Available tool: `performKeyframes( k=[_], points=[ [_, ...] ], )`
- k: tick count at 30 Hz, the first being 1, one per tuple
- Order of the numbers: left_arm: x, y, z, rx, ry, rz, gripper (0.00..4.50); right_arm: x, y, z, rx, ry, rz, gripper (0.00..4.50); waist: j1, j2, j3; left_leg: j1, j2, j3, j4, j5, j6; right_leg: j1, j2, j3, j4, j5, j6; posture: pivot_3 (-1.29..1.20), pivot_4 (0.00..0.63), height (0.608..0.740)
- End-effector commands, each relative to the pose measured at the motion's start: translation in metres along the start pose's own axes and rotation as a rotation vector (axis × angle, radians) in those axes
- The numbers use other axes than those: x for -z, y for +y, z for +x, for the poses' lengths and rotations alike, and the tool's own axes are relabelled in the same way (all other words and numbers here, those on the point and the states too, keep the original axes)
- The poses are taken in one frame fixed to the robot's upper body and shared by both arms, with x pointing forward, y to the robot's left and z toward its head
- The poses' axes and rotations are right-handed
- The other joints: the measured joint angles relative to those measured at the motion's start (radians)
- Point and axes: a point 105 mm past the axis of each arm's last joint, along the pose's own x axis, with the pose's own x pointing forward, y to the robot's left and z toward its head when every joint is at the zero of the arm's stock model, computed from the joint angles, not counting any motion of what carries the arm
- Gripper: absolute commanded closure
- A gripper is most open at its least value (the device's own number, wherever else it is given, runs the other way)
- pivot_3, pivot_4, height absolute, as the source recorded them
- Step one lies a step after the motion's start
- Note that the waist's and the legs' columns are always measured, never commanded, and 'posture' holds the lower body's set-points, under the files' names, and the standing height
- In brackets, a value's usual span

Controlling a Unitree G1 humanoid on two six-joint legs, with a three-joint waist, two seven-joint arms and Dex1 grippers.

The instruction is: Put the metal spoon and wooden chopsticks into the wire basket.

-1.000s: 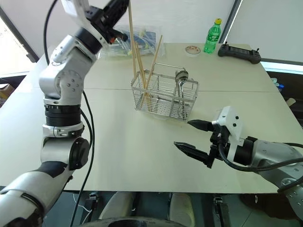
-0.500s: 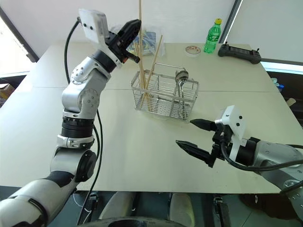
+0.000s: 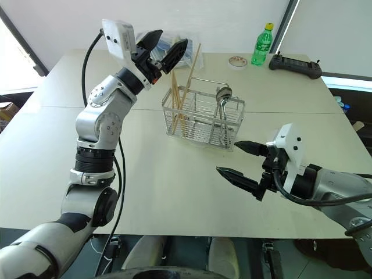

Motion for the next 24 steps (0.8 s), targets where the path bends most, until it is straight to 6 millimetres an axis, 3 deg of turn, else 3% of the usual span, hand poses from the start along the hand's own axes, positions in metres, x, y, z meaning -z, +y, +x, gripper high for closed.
performKeyframes(
  k=[1,6,9,13,17,19,24],
  points=[
    [-0.036,-0.001,0.001,0.036,-0.063,0.028,0.03,-0.011,-0.003,-0.001,0.012,-0.038,-0.039,0.0,-0.002,0.0,0.0,0.0,0.0,0.0,0.0,0.0,0.0,0.0,0.0,0.0,0.0,0.0,0.0,0.0,0.15,0.69],
    [-0.067,0.025,-0.013,0.085,0.033,0.06,0.03,-0.018,-0.011,-0.005,0.04,-0.049,-0.063,0.0,-0.005,0.001,0.0,0.0,0.001,0.0,-0.001,0.0,0.0,-0.001,0.001,0.0,0.001,0.0,0.0,0.0,0.15,0.69],
    [-0.082,0.035,-0.038,0.199,0.138,0.174,0.03,-0.021,-0.016,-0.008,0.049,-0.047,-0.074,0.0,-0.007,0.002,0.0,0.0,0.001,0.0,-0.002,0.0,0.0,-0.002,0.001,0.0,0.001,0.0,0.0,0.0,0.15,0.69],
    [-0.06,0.037,-0.108,0.459,0.472,0.356,0.03,-0.022,-0.023,-0.01,0.054,-0.037,-0.087,0.0,-0.028,0.005,-0.001,0.0,0.001,0.001,-0.005,-0.001,0.001,-0.003,0.001,0.001,0.0,-0.001,-0.002,0.0,0.15,0.69],
    [-0.037,0.054,-0.168,0.51,0.757,0.401,0.03,-0.026,-0.029,-0.009,0.051,-0.038,-0.103,0.0,-0.026,0.006,0.0,-0.001,0.003,0.0,-0.005,-0.001,0.001,-0.004,-0.001,0.001,0.0,-0.005,-0.009,0.0,0.15,0.69],
    [-0.034,0.058,-0.177,0.493,0.789,0.39,0.03,-0.027,-0.03,-0.008,0.049,-0.041,-0.111,0.0,-0.022,0.005,0.0,-0.002,0.003,-0.001,-0.004,-0.001,0.001,-0.004,-0.001,0.0,0.0,-0.005,-0.009,0.0,0.15,0.69],
    [-0.036,0.055,-0.176,0.478,0.762,0.392,0.03,-0.029,-0.032,-0.007,0.049,-0.05,-0.114,0.0,-0.005,0.008,0.001,-0.003,0.009,-0.001,-0.004,-0.002,-0.001,-0.002,0.0,0.0,-0.01,-0.006,-0.008,0.0,0.15,0.69]
  ],
)
